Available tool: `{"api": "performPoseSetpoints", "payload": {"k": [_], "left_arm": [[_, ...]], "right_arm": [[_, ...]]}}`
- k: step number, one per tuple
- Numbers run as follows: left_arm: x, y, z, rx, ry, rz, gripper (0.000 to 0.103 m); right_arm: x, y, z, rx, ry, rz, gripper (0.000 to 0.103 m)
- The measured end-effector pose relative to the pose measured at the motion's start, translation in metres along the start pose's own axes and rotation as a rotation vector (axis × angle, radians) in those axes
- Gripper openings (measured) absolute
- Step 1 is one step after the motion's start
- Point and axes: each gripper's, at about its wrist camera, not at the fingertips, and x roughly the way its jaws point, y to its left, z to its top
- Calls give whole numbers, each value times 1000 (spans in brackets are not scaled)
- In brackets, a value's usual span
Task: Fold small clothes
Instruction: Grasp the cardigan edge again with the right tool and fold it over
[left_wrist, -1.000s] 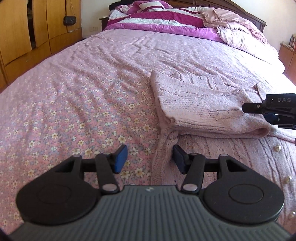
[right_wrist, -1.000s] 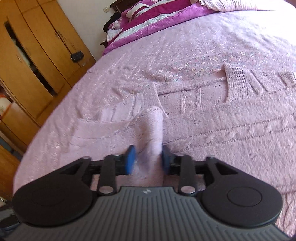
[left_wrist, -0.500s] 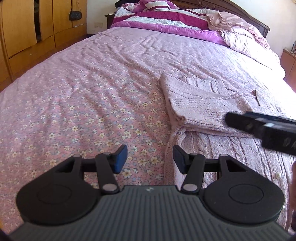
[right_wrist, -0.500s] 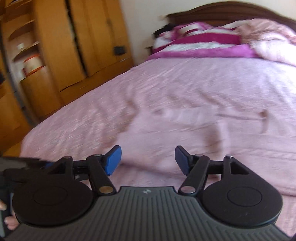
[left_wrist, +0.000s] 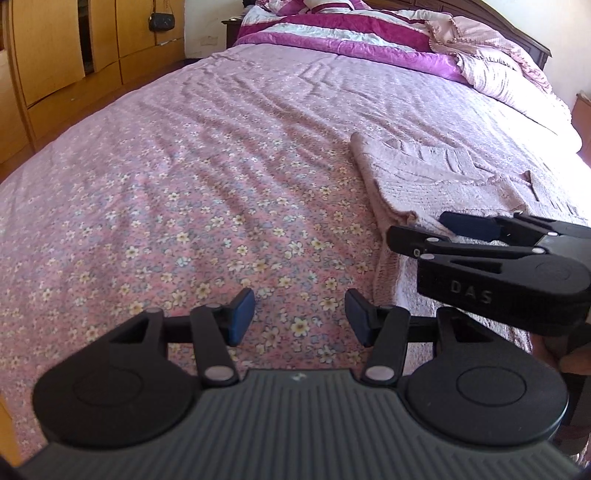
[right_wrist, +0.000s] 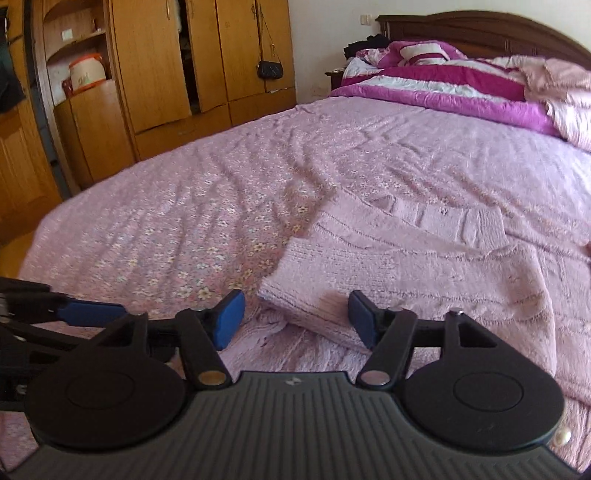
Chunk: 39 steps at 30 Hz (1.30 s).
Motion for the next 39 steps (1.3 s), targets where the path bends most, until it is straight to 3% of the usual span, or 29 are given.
{"api": "performPoseSetpoints", "payload": {"k": [1,3,5,7,16,28,34,39], "left_arm": [[0,0,0,-2,0,-1,56],[-1,0,1,-1,-3,-4,56],[-2,-2,1,2,-6,-7,56],[-3,-4,2,5,-10,-11,56],[-5,-19,12,22,-41,-52,56],[11,-61,47,80,-82,-165,56],[29,-93,52,143,-67,-180,56],[48,-111,49,192,-30,-149,56]], "right_arm": [[5,1,0,-8,2,-12,53],[6,-1,-2,5,-7,2,42],[2,-9,-1,45,-27,16,19],[-4,-17,1,90,-50,19,12],[-44,-53,11,225,-174,-6,10],[-125,-116,29,294,-359,-152,10],[-159,-165,13,378,-414,-259,10],[-174,-203,-11,439,-418,-350,10]]}}
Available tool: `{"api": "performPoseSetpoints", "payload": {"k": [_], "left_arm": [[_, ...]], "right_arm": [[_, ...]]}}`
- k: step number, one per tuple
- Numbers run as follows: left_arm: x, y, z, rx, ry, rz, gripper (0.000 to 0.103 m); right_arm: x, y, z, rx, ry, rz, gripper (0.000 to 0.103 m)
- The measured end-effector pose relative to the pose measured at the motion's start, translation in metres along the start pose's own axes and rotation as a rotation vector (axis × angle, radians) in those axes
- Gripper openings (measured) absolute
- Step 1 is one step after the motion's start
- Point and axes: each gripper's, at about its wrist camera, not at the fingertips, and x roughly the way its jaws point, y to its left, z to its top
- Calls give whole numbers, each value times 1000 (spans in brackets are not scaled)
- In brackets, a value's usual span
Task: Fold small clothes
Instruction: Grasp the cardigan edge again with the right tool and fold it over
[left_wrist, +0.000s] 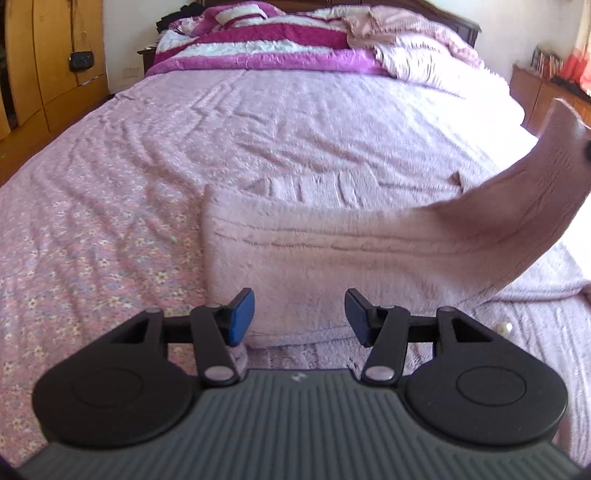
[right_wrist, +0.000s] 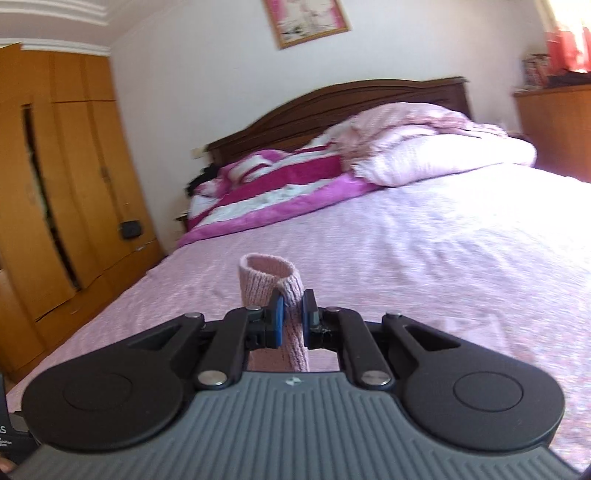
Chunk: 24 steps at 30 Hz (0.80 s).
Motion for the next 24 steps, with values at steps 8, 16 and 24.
{"api": "performPoseSetpoints", "payload": {"k": [8,16,24], "left_arm": [[11,-12,-6,66,19,45,56],[14,-14,-7,89,23,60,56],[16,-17,-9,86,18,68,57]], "right_arm": [[11,-71,-37,-2,105,-111,10],[23,-117,-79,103,227,-245,33],[12,-83,-64,12,169,-150,58]]}}
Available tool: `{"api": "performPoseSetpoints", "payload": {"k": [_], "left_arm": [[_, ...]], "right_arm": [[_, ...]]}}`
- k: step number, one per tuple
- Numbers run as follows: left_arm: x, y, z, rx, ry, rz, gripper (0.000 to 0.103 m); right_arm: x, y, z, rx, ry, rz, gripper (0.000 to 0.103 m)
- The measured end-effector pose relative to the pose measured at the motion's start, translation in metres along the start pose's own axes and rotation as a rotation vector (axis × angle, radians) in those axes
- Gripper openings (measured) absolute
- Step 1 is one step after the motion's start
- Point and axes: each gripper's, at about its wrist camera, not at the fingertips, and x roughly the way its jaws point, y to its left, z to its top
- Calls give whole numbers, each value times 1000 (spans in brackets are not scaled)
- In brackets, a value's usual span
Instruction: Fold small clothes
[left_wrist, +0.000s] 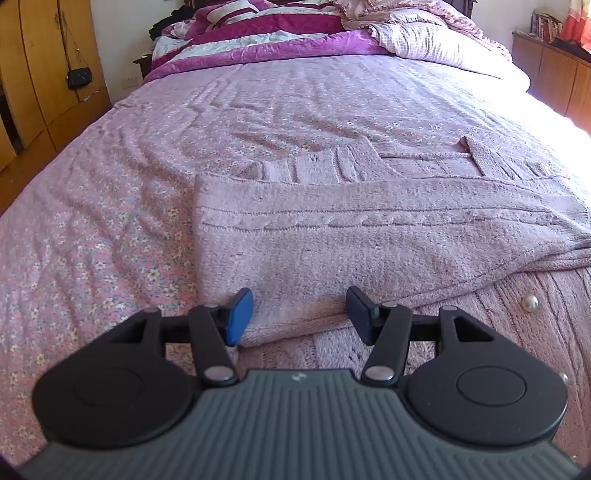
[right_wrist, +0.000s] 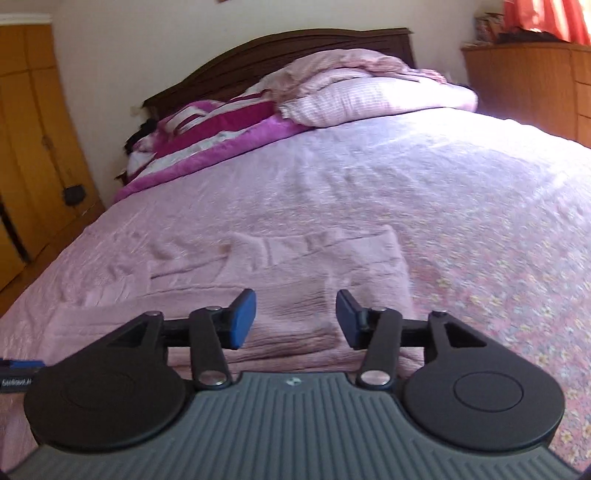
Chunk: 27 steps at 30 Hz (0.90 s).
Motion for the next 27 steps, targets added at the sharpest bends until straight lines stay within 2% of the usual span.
{"api": "performPoseSetpoints", "payload": {"k": [5,6,9,13,21,24,27], "left_arm": [[0,1,-3,2,-14,-2,58],[-1,1,-3,-1,-14,-4,58],[-7,1,-3,2,-16,-3,59],[-22,1,-6,-7,-25,-7,59],[-64,-2,-17,-31,-40,-21,59],[-80,-4,-24,-45,-46,-10,71],[-96,-7,-35,-46,-54,-20,73]], "right_arm": [[28,2,-15,-28,88,-32,67],[35,-1,-19,-40,93,-57,70],[34,-6,-19,-35,96,-44,72],[12,-5,-11,-14,75,-21,77],[-53,14,-13,-83,34,66,84],[-78,20,-19,-111,33,109,87],[-103,24,-29,-116,31,139,91]]}}
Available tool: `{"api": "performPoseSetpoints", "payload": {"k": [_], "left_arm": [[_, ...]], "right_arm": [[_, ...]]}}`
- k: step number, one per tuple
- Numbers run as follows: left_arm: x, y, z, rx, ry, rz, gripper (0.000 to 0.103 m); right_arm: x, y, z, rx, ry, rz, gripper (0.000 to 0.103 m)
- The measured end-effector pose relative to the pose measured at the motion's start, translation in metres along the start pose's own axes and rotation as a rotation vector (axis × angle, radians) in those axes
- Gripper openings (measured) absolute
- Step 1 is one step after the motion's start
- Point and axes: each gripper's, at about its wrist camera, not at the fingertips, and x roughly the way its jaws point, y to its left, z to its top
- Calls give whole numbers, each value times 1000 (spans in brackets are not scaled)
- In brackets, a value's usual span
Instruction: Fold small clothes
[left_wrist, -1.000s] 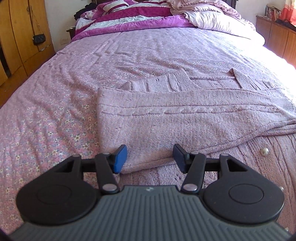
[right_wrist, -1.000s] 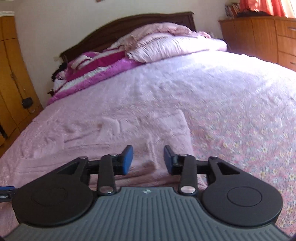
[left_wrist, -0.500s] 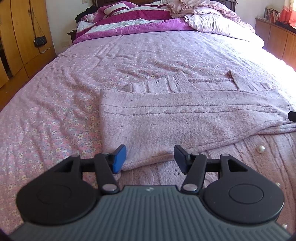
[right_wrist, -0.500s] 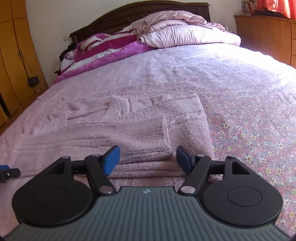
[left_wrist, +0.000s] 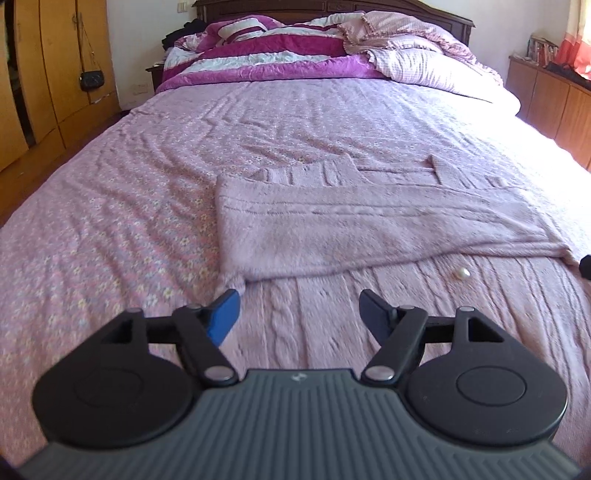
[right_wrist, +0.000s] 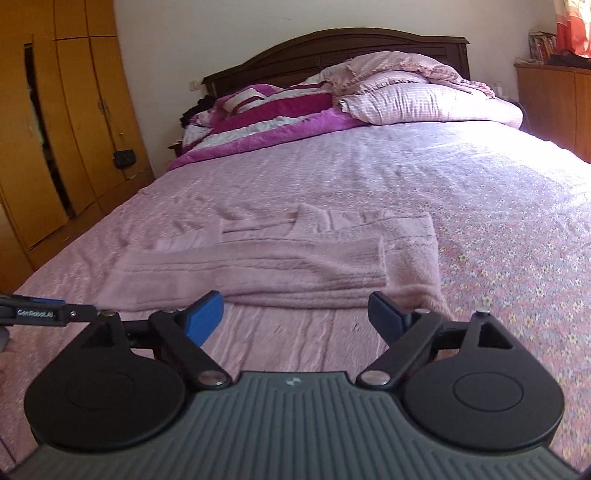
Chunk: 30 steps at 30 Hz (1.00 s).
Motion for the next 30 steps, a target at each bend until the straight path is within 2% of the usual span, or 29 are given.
{"api": "performPoseSetpoints", "payload": {"k": [7,14,19,26,30], "left_arm": [[-28,-8,-26,17,20,-39,73],[-50,-18,-54,62,19,-34,73],[-62,-25,-69,92,28,-55,73],[-70,-37,-92,146,60,-121,73],[-66,-42,-105,164,86,-117,73]], "right_arm": [[-44,18,-35,-63,6,14,97],[-72,38,-66,-150,40,-4,101],[-87,53,-87,-261,51,-30,103],[-91,63,-108,-423,163,-22,103],[-88,63,-117,-453,226,15,103]]}}
